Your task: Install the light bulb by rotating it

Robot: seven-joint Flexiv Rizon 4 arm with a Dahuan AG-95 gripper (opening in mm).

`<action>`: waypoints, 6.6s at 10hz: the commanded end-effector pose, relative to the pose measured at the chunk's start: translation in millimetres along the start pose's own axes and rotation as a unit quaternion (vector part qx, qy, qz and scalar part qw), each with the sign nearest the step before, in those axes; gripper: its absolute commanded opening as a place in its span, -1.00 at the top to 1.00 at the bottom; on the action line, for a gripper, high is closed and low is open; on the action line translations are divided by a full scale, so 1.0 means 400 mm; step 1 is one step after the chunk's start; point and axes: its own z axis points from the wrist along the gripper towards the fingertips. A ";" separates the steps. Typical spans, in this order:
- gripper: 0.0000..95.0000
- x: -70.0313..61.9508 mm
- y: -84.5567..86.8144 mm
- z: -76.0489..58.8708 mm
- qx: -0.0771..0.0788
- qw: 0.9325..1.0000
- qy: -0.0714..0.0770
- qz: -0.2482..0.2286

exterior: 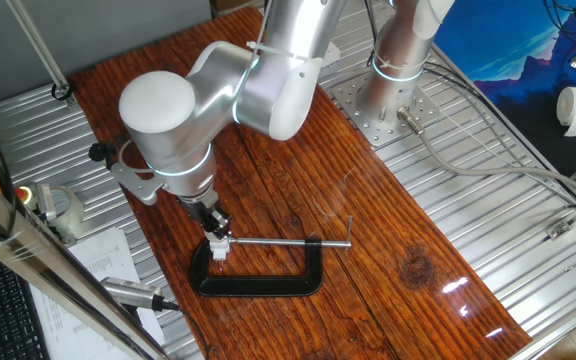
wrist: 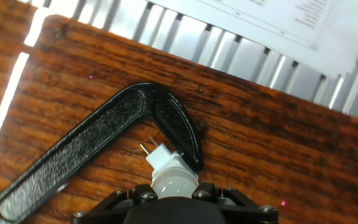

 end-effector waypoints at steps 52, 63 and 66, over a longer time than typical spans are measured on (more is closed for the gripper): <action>-0.20 0.035 0.015 0.007 0.028 0.675 -0.005 -0.737; 1.00 0.009 0.017 0.015 0.030 0.723 0.003 -0.690; 1.00 0.008 0.014 0.014 0.033 0.749 0.002 -0.662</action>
